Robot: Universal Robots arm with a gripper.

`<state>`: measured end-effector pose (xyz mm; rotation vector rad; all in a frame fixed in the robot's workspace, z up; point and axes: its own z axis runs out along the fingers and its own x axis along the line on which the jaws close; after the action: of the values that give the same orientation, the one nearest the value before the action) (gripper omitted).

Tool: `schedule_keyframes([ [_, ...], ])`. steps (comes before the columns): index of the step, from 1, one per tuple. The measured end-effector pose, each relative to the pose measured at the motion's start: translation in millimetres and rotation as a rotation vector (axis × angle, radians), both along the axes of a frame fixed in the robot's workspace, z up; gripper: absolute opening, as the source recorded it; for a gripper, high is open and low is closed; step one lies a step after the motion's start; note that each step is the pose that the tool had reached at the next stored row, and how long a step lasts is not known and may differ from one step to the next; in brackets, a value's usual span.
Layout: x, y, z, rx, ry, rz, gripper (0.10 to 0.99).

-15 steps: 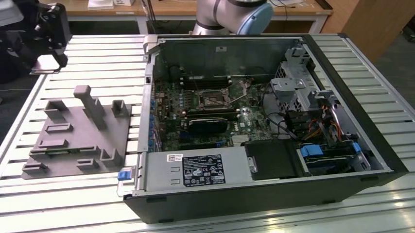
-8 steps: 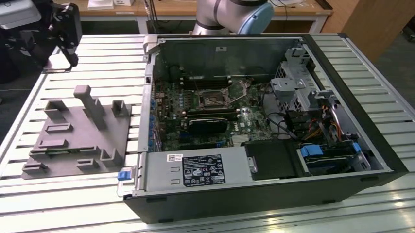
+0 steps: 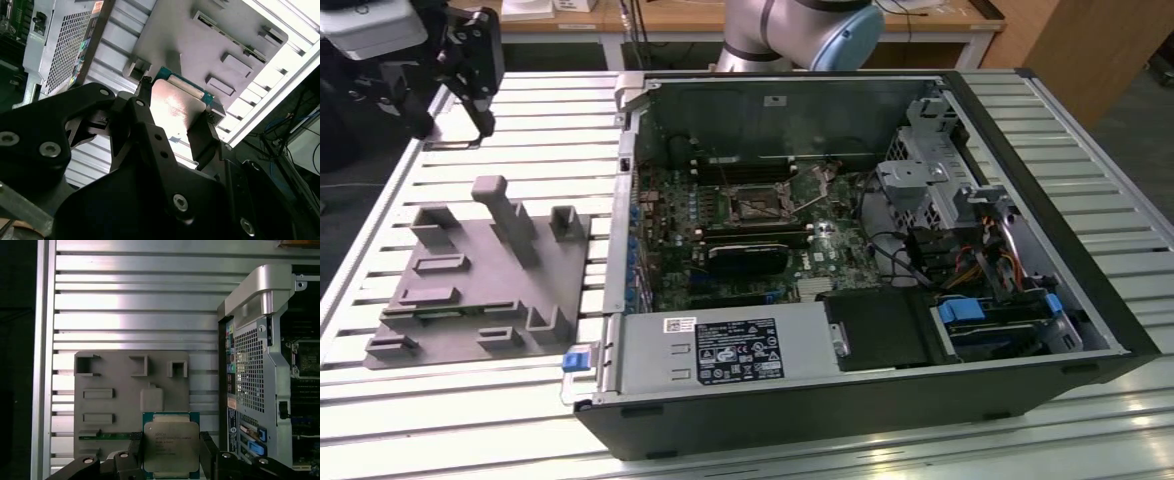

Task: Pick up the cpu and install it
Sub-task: 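Pick up the cpu and move it towards the insertion slot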

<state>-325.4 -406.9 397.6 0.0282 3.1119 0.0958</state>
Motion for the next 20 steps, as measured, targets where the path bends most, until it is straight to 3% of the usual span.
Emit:
schedule_keyframes([
  [20, 17.4, 0.1, -0.8, 0.000, 0.0000, 0.000, 0.537],
])
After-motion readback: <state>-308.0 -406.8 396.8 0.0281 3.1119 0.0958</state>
